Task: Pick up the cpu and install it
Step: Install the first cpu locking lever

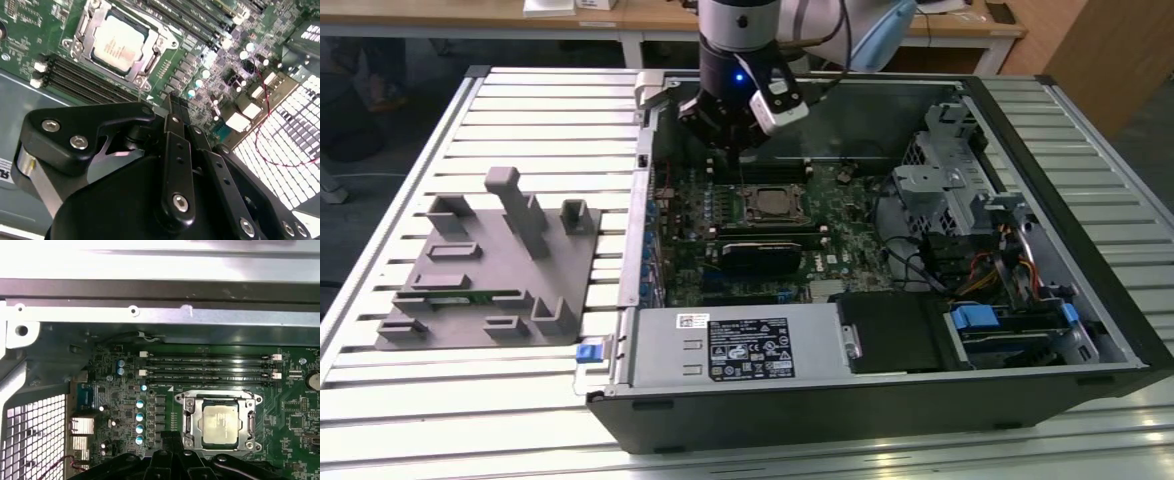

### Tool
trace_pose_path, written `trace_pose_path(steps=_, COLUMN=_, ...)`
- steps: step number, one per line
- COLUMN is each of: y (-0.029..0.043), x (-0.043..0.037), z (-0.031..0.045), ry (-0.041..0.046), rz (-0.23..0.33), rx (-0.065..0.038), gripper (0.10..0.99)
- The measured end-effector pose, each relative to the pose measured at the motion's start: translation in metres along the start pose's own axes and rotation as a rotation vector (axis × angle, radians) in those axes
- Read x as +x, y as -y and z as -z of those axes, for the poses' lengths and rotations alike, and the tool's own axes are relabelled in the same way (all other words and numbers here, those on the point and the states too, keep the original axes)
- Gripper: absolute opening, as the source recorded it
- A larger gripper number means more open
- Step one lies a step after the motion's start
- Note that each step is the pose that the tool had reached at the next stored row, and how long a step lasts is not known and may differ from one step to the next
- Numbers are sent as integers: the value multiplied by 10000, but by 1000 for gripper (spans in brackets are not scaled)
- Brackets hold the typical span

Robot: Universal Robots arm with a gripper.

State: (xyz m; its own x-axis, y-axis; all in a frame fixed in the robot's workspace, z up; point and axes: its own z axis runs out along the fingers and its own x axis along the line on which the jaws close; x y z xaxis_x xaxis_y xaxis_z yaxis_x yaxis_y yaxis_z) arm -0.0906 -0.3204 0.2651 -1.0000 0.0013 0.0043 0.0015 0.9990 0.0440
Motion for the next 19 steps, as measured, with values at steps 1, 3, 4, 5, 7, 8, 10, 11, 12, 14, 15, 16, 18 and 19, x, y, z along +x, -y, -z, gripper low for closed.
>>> trace_pose_path(steps=1, y=-8, x=10, z=-1, ry=1, rz=1, rx=-1, gripper=106)
trace_pose_path(steps=3, y=-39, x=21, z=-6, ry=0, rz=1, rx=0, gripper=106)
trace_pose_path(steps=4, y=-59, x=23, z=-10, ry=0, rz=2, rx=-1, gripper=106)
trace_pose_path(steps=5, y=-81, x=24, z=-14, ry=0, rz=1, rx=-1, gripper=106)
trace_pose_path(steps=7, y=-125, x=26, z=-25, ry=0, rz=0, rx=0, gripper=106)
trace_pose_path(steps=8, y=-145, x=27, z=-31, ry=0, rz=0, rx=-1, gripper=106)
trace_pose_path(steps=10, y=-182, x=28, z=-43, ry=1, rz=1, rx=-1, gripper=106)
trace_pose_path(steps=11, y=-199, x=28, z=-49, ry=0, rz=1, rx=0, gripper=106)
trace_pose_path(steps=12, y=-215, x=28, z=-56, ry=1, rz=1, rx=-1, gripper=106)
trace_pose_path(steps=14, y=-251, x=28, z=-68, ry=0, rz=0, rx=0, gripper=106)
trace_pose_path(steps=15, y=-268, x=28, z=-73, ry=0, rz=1, rx=0, gripper=106)
trace_pose_path(steps=16, y=-285, x=27, z=-76, ry=1, rz=1, rx=-1, gripper=106)
trace_pose_path(steps=18, y=-301, x=19, z=-79, ry=0, rz=1, rx=0, gripper=106)
trace_pose_path(steps=19, y=-304, x=7, z=-79, ry=0, rz=2, rx=-1, gripper=106)
